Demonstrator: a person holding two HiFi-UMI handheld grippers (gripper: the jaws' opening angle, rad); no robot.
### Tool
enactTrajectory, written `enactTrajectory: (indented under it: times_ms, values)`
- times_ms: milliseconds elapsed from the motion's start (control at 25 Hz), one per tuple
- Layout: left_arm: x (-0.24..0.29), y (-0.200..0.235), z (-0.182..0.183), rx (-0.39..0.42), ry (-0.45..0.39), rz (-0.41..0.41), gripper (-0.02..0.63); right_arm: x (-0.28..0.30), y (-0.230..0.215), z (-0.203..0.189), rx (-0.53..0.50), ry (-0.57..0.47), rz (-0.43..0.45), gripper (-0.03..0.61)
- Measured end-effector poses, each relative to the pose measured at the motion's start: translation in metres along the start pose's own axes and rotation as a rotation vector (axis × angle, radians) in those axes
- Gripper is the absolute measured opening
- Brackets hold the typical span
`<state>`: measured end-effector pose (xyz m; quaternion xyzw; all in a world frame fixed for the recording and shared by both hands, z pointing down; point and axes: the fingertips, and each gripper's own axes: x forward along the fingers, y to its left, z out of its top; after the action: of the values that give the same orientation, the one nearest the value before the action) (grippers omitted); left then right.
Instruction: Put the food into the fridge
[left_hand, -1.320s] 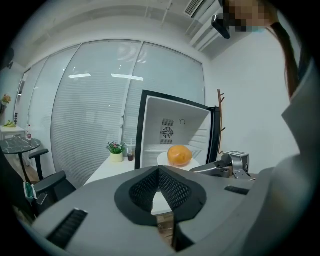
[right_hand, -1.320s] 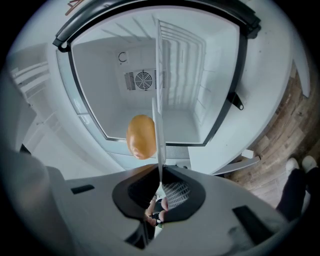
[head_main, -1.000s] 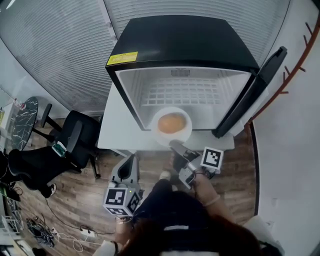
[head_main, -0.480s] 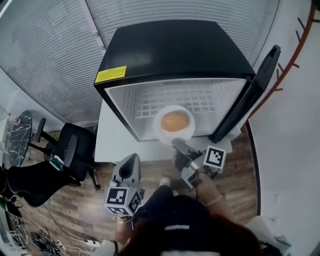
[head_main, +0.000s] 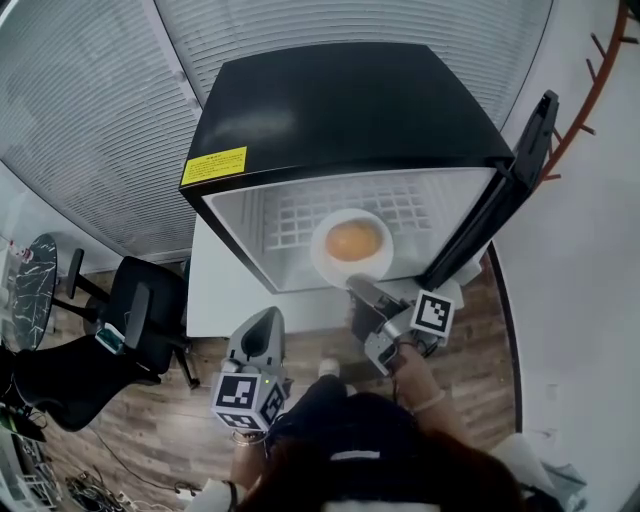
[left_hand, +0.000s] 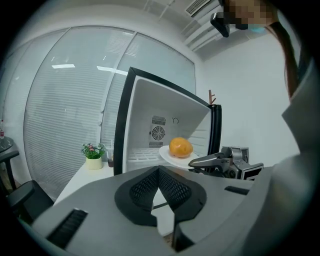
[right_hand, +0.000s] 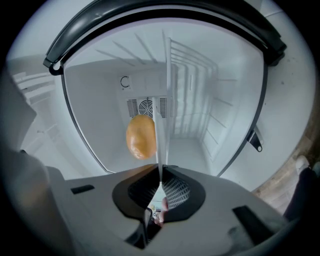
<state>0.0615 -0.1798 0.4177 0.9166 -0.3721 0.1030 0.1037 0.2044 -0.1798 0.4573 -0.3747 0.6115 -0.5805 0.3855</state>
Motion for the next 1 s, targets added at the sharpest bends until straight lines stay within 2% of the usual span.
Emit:
enactTrajectory:
  times_ms: [1000]
  values:
    - [0.038,0.007,0.009,-0.007,0.001,-0.083,0.000,0.023,-0.005,0.035,0.069,-0.081,-0.038,0.012]
